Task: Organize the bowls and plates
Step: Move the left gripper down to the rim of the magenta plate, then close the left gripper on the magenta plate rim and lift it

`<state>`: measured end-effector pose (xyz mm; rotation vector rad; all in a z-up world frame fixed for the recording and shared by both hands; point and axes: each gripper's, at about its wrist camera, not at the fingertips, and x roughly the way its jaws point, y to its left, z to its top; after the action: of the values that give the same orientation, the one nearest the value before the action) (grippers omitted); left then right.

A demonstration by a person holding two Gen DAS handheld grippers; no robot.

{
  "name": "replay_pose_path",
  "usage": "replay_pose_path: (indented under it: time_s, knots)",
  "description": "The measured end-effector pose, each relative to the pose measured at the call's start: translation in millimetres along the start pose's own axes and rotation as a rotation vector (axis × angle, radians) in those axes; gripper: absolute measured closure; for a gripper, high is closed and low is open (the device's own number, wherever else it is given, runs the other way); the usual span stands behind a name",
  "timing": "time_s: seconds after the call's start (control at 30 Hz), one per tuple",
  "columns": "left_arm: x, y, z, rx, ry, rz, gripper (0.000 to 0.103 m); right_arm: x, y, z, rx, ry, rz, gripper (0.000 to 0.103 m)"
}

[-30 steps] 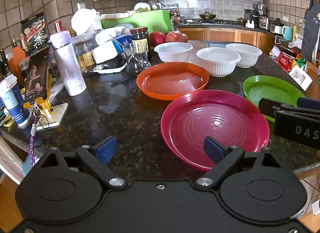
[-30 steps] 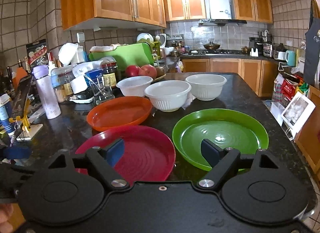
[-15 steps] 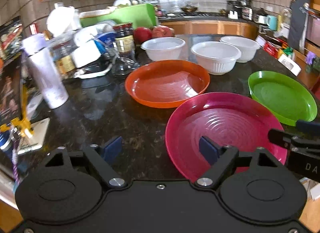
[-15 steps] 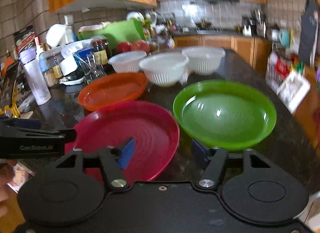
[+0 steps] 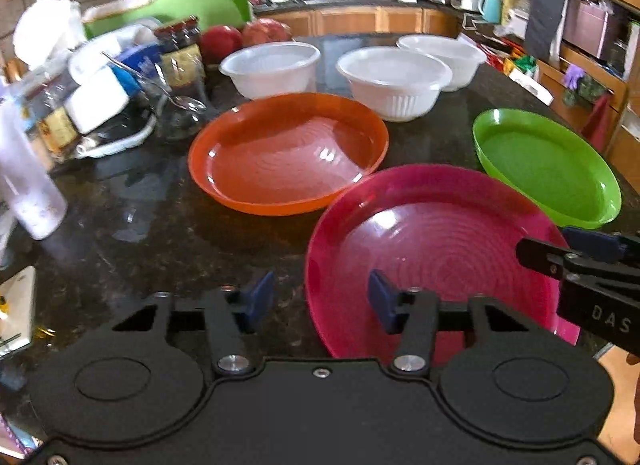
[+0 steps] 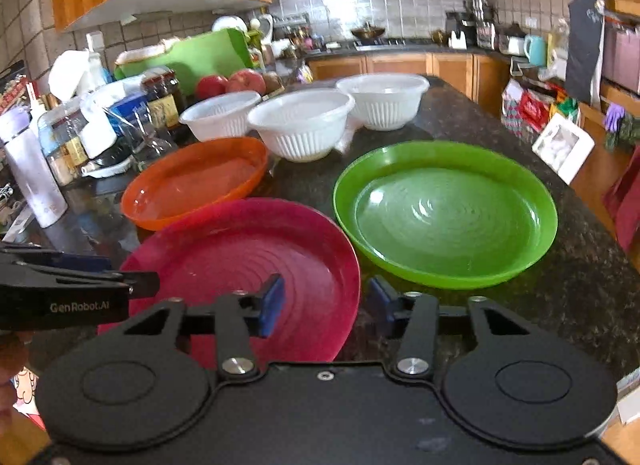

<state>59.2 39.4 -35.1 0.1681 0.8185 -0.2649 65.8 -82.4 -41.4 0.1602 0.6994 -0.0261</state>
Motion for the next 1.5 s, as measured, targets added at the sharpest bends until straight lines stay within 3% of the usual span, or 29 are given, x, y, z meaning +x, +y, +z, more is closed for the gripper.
replay_pose_path:
  time_s: [0.2,0.3,0.47,0.87,1.1,1.23,1.5]
  knots:
    - [3.5,2.7,1.1,0.009,0.005,-0.016,0.048,5.4,-2.6,-0.4,0.011,0.004,-0.023,0.066]
    - [4.8,3.2,1.3,0.009,0.002,-0.017,0.049,6.4,-3.3,-0.4,0.008,0.002,-0.028,0.078]
    - [3.8,-0.7,2.3,0.018,0.001,-0.029,0.060,5.0,-8.1,0.7,0.029,-0.002,-0.028,0.088]
    - [-5.4,5.6,-4.8,-0.029,0.000,-0.007,0.064,-2.6,2.7,1.3,-0.004,-0.023,-0.005,0.090]
    - [-14.7,26.5,-11.9,-0.090,0.014,0.050,0.084,-2.5,21.2,1.6,-0.051,-0.023,0.035,0.090]
    - [-20.8,47.3,-18.7,-0.152,0.022,0.067,0.084,1.1,39.2,3.0,-0.076,-0.009,0.085,0.090]
    - [-43.1,89.7,-30.9,-0.234,-0.017,0.184,0.084,9.5,90.0,7.2,-0.155,0.003,0.190,0.090]
